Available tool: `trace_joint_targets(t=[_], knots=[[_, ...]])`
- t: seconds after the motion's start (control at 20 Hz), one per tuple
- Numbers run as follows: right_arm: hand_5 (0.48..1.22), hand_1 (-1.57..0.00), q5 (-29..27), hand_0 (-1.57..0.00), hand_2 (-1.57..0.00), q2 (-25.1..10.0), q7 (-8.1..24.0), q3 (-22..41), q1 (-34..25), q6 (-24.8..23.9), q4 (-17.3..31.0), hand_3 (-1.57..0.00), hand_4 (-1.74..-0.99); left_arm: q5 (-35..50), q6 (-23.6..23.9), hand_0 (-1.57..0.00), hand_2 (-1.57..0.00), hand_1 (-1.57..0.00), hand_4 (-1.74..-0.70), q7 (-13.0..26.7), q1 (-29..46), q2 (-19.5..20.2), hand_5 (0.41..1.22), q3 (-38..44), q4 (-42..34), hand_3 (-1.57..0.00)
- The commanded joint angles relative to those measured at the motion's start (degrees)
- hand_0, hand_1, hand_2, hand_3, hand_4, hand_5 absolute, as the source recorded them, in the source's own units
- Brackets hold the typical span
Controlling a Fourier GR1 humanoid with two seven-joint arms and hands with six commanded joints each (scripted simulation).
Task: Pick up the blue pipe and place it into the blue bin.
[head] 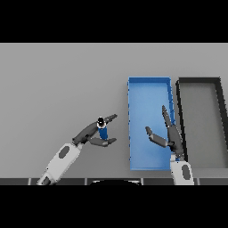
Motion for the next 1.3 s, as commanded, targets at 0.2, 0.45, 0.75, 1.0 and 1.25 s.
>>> trace_joint_targets(t=[0.2, 0.45, 0.75, 1.0, 1.25], knots=[[0.604, 0.00, -0.2, 0.00, 0.00, 0.5, 1.1, 0.3, -0.5, 0.1, -0.3, 0.00, -1.198, 0.9, 1.3, -0.72, -0.90, -0.86, -1.48, 1.1, 0.1, -2.7, 0.929, 0.2, 1.1, -0.88], [0.602, 0.00, -0.5, 0.00, 0.00, -0.2, 1.6, -0.1, -0.4, 0.3, -1.0, 0.00, -1.191, -1.2, 1.9, -1.29, -1.35, -1.34, -1.65, -4.7, 1.0, -2.4, 1.125, -2.1, 0.6, -1.27], [0.605, 0.00, 0.0, 0.00, 0.00, 0.1, 0.1, 0.3, -0.2, 0.4, 0.7, 0.00, -1.187, 0.3, 4.7, -1.50, -1.51, -1.51, -1.72, -4.2, 0.3, -3.6, 1.196, -1.1, -5.1, -1.44], [0.600, 0.00, -0.1, 0.00, 0.00, -0.8, -0.5, -0.4, -0.2, 0.2, -0.4, 0.00, -1.157, 1.0, 4.6, -1.55, -1.55, -1.55, -1.73, -0.5, -1.5, -4.7, 1.213, -2.4, -11.0, -1.48], [0.606, 0.00, 0.0, 0.00, 0.00, -1.0, -1.6, -0.8, 0.0, 0.1, 0.0, 0.00, -1.133, 0.8, 4.3, -1.56, -1.56, -1.56, -1.74, 3.7, -1.6, -4.0, 1.218, -3.4, -14.5, -1.49]])
